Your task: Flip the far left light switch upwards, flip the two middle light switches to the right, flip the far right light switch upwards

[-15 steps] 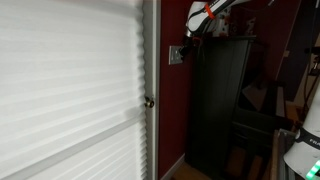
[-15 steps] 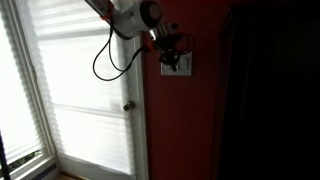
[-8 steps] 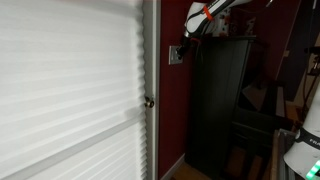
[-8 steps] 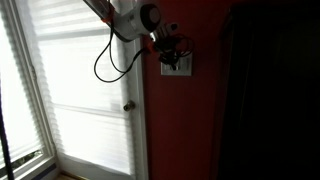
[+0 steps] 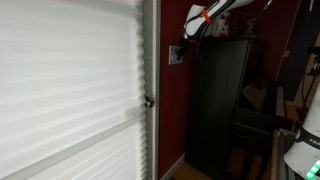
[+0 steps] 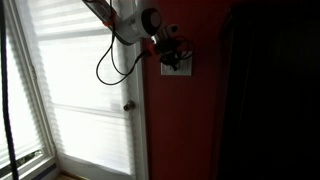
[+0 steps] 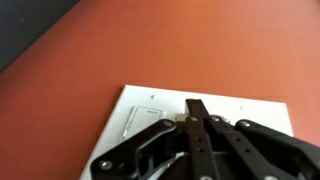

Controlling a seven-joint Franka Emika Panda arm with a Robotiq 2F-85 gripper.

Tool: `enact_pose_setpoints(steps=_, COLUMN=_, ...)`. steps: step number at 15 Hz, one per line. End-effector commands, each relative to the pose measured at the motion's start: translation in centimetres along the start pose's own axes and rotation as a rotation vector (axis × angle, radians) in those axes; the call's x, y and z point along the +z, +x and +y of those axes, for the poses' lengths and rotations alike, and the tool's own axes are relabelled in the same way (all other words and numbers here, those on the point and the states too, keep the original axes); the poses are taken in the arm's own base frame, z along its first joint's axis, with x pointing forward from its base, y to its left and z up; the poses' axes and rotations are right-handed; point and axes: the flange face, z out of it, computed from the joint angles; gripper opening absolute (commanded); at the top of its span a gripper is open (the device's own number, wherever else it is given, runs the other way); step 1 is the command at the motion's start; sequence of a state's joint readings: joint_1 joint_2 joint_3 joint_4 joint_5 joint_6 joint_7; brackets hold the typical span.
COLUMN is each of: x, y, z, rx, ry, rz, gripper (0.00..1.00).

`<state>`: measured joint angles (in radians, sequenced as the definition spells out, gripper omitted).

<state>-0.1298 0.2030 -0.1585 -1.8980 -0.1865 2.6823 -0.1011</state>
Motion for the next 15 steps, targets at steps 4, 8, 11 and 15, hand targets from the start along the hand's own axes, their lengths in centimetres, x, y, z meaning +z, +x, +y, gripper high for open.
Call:
enact_pose_setpoints(steps=4, x=0.7, y=0.8, z=0.8, rx=-0.048, ry=-0.055, rz=0.054, gripper=0.0)
enact_pose_setpoints(steps=8, x=0.9, y=0.7, z=1.1, rx=-0.145, ry=-0.109, rz=0.07, gripper=0.0)
enact_pose_setpoints(steps=11, x=1.1, y=0.5, z=1.0, rx=-0.175, ry=-0.114, rz=0.067, gripper=0.0)
enact_pose_setpoints(steps=15, x=0.6, y=0.0, z=0.2, rx=-0.163, ry=-0.053, rz=0.011, gripper=0.0)
